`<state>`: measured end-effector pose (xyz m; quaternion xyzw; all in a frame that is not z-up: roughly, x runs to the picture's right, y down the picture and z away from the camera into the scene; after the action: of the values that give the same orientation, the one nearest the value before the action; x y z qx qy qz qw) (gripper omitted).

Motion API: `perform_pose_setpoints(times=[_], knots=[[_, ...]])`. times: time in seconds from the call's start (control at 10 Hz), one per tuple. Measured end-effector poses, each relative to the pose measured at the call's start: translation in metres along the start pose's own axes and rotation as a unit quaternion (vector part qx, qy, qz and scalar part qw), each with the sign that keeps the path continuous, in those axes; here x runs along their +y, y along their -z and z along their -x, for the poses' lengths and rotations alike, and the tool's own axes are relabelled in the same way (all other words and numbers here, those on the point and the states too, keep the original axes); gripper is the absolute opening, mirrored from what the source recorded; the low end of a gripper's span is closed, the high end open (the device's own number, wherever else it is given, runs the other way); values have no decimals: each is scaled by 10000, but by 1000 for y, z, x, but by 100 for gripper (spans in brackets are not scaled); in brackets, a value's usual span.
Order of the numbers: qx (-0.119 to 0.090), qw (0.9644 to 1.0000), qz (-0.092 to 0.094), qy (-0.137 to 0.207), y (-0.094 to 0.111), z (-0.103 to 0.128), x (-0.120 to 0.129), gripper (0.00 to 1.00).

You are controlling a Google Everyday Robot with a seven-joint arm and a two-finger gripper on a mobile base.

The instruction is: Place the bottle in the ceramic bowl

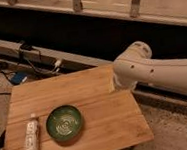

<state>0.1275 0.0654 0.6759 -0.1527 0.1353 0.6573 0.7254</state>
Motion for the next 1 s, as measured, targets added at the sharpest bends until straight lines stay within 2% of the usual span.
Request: perform_pose_setpoints(times=[0.7, 0.8, 1.0], knots=[[-10, 10000, -5, 10, 1, 0, 0, 65], [-59, 10000, 5, 75, 3, 2, 3, 65], [-197, 9989, 16, 416, 18, 13, 23, 65]])
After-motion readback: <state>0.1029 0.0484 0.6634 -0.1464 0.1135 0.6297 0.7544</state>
